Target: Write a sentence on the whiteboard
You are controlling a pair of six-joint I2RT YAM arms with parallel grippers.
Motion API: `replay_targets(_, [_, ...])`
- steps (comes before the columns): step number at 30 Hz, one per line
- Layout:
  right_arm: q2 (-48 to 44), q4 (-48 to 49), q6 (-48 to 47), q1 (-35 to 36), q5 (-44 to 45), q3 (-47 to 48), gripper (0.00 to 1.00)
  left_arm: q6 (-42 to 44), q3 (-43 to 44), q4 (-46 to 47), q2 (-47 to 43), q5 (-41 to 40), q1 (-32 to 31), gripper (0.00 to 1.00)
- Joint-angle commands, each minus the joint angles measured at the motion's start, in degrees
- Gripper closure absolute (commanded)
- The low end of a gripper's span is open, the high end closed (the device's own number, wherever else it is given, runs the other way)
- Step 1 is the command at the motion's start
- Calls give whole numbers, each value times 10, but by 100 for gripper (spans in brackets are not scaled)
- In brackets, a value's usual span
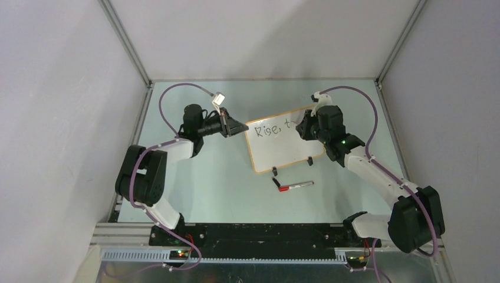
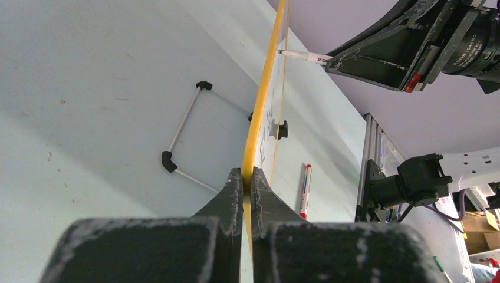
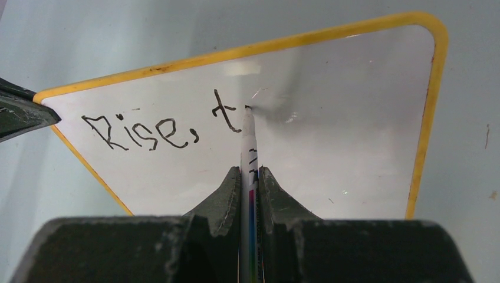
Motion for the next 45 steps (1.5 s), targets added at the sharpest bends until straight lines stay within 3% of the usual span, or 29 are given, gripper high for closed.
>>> replay_targets(1, [0,-18,1,-2,1,19,100,17,8,6,-22,5,4,98])
replay_targets(45, [-11,-6,-1,-3,0,4,100,17,7,4,-23,5,4,97])
